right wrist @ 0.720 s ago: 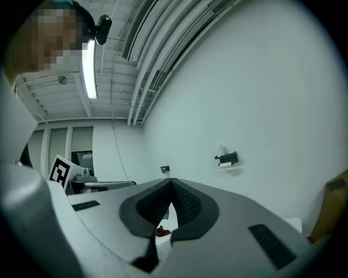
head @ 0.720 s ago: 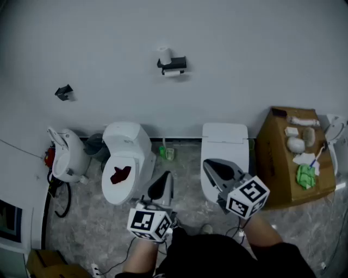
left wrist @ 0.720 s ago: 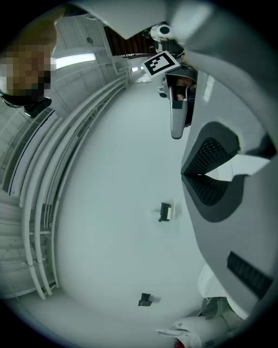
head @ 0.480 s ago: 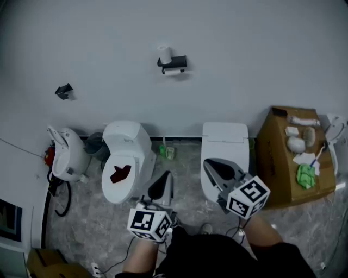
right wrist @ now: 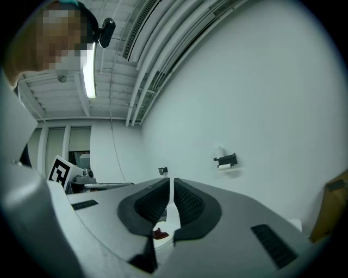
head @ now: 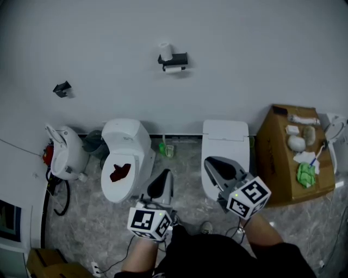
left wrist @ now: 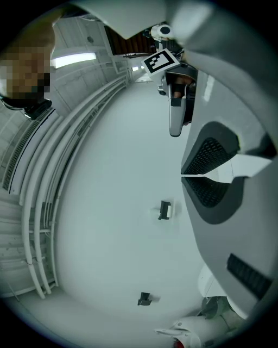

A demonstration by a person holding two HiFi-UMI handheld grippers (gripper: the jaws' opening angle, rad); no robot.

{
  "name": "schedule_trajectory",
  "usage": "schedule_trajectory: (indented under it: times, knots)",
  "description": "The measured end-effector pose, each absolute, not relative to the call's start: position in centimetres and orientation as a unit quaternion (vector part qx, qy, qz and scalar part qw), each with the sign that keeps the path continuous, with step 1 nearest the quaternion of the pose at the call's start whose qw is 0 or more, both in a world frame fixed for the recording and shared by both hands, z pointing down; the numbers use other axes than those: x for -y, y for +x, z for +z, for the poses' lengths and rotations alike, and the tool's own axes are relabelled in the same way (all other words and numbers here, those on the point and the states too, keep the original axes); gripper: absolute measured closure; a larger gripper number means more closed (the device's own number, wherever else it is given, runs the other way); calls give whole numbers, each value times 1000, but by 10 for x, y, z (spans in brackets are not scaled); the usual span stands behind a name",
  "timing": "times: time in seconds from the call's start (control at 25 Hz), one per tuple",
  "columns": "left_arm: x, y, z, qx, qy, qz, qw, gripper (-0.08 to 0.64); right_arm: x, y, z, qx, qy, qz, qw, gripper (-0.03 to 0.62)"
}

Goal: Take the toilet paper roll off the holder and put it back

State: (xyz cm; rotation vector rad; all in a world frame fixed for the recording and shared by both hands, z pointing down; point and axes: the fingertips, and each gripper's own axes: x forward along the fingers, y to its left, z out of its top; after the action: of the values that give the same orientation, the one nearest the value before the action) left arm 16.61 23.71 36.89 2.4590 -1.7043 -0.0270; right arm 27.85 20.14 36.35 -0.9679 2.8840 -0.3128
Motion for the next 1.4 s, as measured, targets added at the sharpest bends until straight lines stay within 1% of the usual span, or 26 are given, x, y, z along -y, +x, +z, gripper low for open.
schedule_trajectory:
  times: [0.08,0.28,0.36,0.44,0.6,0.88,1.16,1.4]
  knots:
    - [-234,160,369,568,820,-10,77,555,-200,271,364,-944,-313,-100,38,538]
    - [-225,135,372,568,819,-16,81,545,-193,245,366,-945,-311,-98,27,523]
    - [-219,123,375,564,821,-16,86,506,-187,234,367,-944,-314,-99,23,517]
    - [-211,111,378,560,824,-16,90,494,-180,221,367,-943,-318,-100,20,513]
    - [-194,82,381,551,829,-18,92,463,-165,193,369,-940,-327,-101,13,486]
    - [-158,29,385,536,838,-18,99,442,-133,142,369,-932,-349,-100,6,443]
    - [-124,-29,390,519,849,-19,101,413,-103,84,371,-925,-367,-99,3,419]
    - [-104,-63,391,511,854,-18,99,389,-84,49,372,-921,-377,-100,3,388]
